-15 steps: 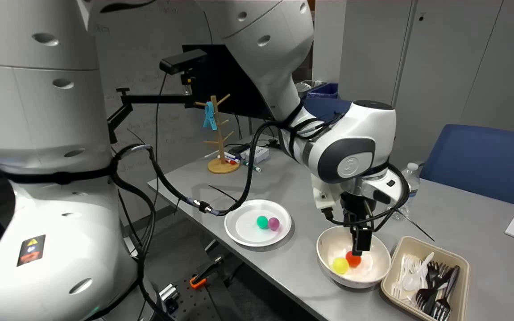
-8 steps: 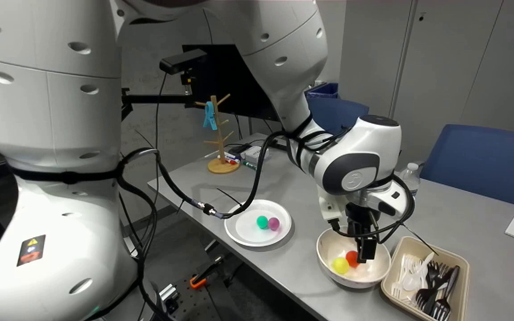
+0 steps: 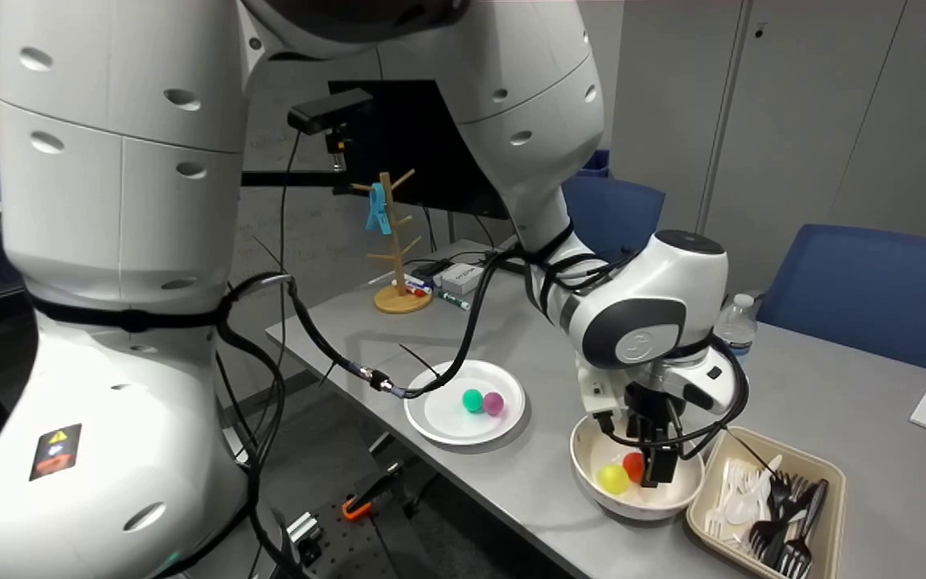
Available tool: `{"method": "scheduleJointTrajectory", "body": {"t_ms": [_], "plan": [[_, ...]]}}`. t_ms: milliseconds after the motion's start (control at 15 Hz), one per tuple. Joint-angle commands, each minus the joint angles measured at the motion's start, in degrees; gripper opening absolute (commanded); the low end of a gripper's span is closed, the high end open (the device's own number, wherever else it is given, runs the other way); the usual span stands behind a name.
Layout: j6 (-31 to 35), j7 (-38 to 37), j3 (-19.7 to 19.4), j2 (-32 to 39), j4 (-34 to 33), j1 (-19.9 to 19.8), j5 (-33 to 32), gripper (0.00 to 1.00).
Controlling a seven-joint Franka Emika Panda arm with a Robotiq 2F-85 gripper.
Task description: Remove the red and yellow balls from the white bowl and place them on the white plate
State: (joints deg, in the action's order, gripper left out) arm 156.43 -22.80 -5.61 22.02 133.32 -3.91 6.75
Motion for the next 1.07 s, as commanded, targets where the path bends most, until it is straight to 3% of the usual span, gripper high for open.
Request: {"method": "scheduleJointTrajectory", "body": {"t_ms": [0,67,133,467,1000], "plan": [[1.34,2.84,0.03,0.89,-0.23,-0.57,2.55,0.68],[1.41,2.98,0.01,0.89,-0.16,-0.67,2.77,0.71],[1.33,3.12,0.11,0.89,-0.11,-0.92,3.12,0.56],[0.71,3.07,0.07,0.87,-0.38,-1.53,4.37,0.18],[-2.86,1.12,-2.17,-4.5,2.16,0.34,1.85,0.15]]}}
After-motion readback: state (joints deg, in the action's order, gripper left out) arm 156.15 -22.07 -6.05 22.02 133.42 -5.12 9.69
